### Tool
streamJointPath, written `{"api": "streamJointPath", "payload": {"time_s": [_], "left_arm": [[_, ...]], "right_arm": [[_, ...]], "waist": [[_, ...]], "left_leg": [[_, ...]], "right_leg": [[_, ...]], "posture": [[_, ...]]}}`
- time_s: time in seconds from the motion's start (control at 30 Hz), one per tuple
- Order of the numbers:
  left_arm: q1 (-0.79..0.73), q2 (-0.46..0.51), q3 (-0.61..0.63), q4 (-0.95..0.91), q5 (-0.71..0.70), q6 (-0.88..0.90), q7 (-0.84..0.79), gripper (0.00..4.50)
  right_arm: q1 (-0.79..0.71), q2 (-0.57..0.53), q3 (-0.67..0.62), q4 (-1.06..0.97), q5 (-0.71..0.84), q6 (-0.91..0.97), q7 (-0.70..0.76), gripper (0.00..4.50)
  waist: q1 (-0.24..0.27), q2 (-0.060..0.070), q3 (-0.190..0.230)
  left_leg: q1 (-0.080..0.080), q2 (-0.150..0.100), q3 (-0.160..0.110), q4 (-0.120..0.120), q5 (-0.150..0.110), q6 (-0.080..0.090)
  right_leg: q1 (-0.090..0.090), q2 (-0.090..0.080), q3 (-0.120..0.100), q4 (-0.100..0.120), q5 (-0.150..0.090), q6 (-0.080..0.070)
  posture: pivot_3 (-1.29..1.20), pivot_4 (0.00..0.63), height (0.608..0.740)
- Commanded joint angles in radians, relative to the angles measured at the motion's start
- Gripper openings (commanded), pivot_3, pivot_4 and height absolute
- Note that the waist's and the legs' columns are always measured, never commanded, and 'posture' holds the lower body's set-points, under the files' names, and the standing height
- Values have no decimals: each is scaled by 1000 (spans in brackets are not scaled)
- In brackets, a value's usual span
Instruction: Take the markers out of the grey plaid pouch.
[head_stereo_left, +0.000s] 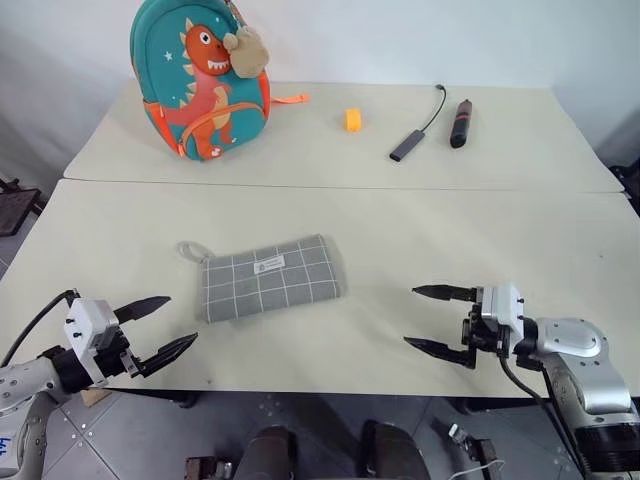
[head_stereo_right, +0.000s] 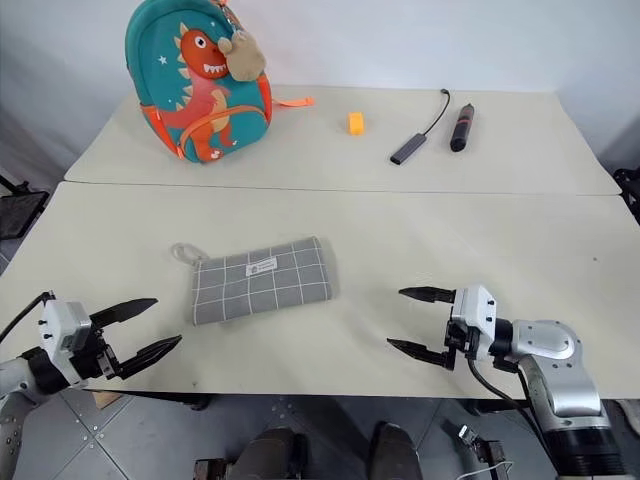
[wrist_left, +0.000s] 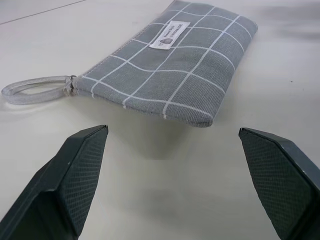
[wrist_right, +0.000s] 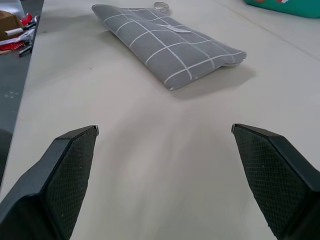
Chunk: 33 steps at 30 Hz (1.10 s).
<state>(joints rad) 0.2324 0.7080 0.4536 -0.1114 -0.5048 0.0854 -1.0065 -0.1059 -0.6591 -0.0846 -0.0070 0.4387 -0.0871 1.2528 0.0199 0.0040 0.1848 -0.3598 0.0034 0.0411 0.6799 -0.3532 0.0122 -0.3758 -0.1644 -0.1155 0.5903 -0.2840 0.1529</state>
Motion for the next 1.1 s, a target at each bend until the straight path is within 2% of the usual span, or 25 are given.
{"api": "streamJointPath", "payload": {"time_s": [0.03, 0.1, 0.2, 0.23, 0.27, 0.3, 0.43, 0.53, 0.6, 0.7, 0.87, 1.1], "left_arm": [[14, 6, 39, -34, -48, 32, 0, 4465], [20, 8, 50, -49, -93, 86, -2, 4465], [35, 63, 119, -35, -273, 335, -15, 4500], [25, 74, 144, -19, -335, 412, -3, 4500], [6, 104, 171, 17, -456, 574, 29, 4500], [-27, 124, 179, 48, -497, 667, 69, 4500], [-187, 168, 152, 153, -571, 894, 178, 4500], [-315, 185, 84, 247, -595, 1088, 235, 4500], [-373, 186, 51, 286, -583, 1160, 254, 4500], [-459, 176, 24, 346, -561, 1232, 290, 4500], [-573, 180, -21, 421, -544, 1390, 325, 4500], [-649, 195, -105, 452, -513, 1516, 283, 4500]], "right_arm": [[-13, 3, -5, -21, 18, -2, 0, 4500], [-22, 9, 0, -46, 38, 35, -11, 4500], [-89, 29, 48, -89, -31, 55, -81, 3888], [-114, 42, 62, -100, -53, 62, -114, 3586], [-137, 52, 81, -111, -70, 97, -147, 3254], [-165, 69, 106, -120, -95, 116, -178, 2910], [-257, 144, 190, -131, -178, 211, -305, 1607], [-326, 235, 250, -112, -254, 264, -421, 507], [-357, 283, 287, -92, -300, 292, -475, 25], [-398, 332, 344, -55, -352, 313, -512, 25], [-465, 370, 467, 45, -436, 248, -471, 25], [-485, 333, 547, 155, -520, 135, -404, 25]], "waist": [[0, 0, 0], [0, 0, 0], [-10, 0, 0], [-17, 0, 0], [-21, 0, 0], [-21, 0, 1], [-21, 1, 1], [-24, 1, 1], [-28, 1, 1], [-39, 0, 1], [-53, 0, 0], [-64, -1, 0]], "left_leg": [[0, 0, 0, 0, 0, 0], [0, 0, 0, 0, 0, 0], [0, 1, 0, 0, 0, 0], [0, 2, 0, 0, 0, 0], [0, 2, -1, 0, 0, -1], [0, 3, -1, 0, 0, -1], [0, 7, -1, 1, 1, -1], [-1, 4, -2, 1, 0, -1], [-1, 1, -1, 0, 0, -2], [-3, 0, -1, 0, 0, -2], [-10, 0, 0, 2, 1, -3], [-9, 0, 1, 2, 1, -4]], "right_leg": [[0, 0, 0, 0, 0, 0], [0, 0, 0, 0, 0, 0], [0, 0, 0, 0, 0, 0], [0, 0, 0, 1, 0, 0], [0, 0, -1, 1, 0, 0], [0, 1, -1, 1, 0, 0], [-1, 2, 0, 3, -1, -1], [-2, 2, 0, 4, -1, -2], [-4, 2, 0, 5, -1, -2], [-7, 2, 0, 6, -1, -2], [-16, 2, 0, 12, -2, -3], [-16, 2, 0, 14, -2, -3]], "posture": [[0, 150, 740], [0, 150, 740], [0, 150, 740], [0, 150, 740], [0, 150, 740], [0, 150, 740], [0, 150, 740], [0, 150, 740], [0, 150, 740], [0, 150, 740], [0, 150, 740], [0, 150, 740]]}}
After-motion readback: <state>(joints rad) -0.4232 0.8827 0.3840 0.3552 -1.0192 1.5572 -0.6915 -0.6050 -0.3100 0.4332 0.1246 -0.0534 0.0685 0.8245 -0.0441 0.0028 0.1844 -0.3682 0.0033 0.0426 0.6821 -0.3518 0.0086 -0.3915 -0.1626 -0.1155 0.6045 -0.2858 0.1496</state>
